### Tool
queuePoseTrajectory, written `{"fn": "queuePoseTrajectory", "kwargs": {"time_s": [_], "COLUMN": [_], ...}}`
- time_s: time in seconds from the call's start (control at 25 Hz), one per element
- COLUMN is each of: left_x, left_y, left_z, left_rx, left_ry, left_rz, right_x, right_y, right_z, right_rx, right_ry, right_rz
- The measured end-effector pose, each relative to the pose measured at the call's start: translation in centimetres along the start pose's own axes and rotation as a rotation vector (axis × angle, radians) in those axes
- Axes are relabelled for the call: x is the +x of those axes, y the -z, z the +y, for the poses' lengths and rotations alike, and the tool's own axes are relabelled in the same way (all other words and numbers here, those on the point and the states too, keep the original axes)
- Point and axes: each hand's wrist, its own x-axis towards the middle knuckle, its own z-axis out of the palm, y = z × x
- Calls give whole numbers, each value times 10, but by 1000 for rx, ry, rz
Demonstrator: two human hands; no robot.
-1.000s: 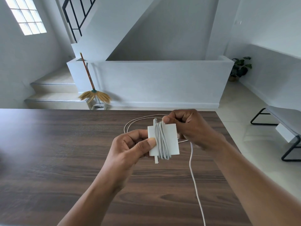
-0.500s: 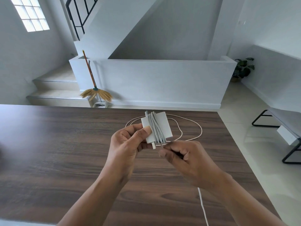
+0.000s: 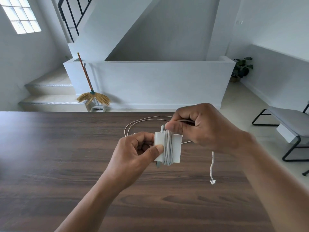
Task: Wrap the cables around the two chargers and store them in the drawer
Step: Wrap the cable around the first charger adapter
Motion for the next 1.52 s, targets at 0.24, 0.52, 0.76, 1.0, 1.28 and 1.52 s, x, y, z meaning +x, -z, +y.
{"fn": "queuePoseTrajectory", "kwargs": {"time_s": [0.24, 0.52, 0.76, 1.0, 1.28, 1.52], "left_x": [-9, 2, 18, 21, 16, 2], "left_y": [1, 7, 6, 0, 2, -1], "left_z": [8, 7, 0, -8, -9, -5], "left_rx": [-139, -381, -335, -207, 6, -114], "left_ry": [-32, -1, 14, 7, 22, 17], "left_rz": [-21, 84, 245, 245, 110, -44], "right_x": [16, -6, -36, -43, -26, 12], "right_y": [-14, -84, -89, -64, -13, 0], "right_z": [31, 61, 49, 28, -1, 27], "right_rx": [286, 504, 339, 137, 24, 132], "right_ry": [-53, -203, -73, -4, 8, -29], "right_rz": [64, 49, 38, -28, -51, 58]}}
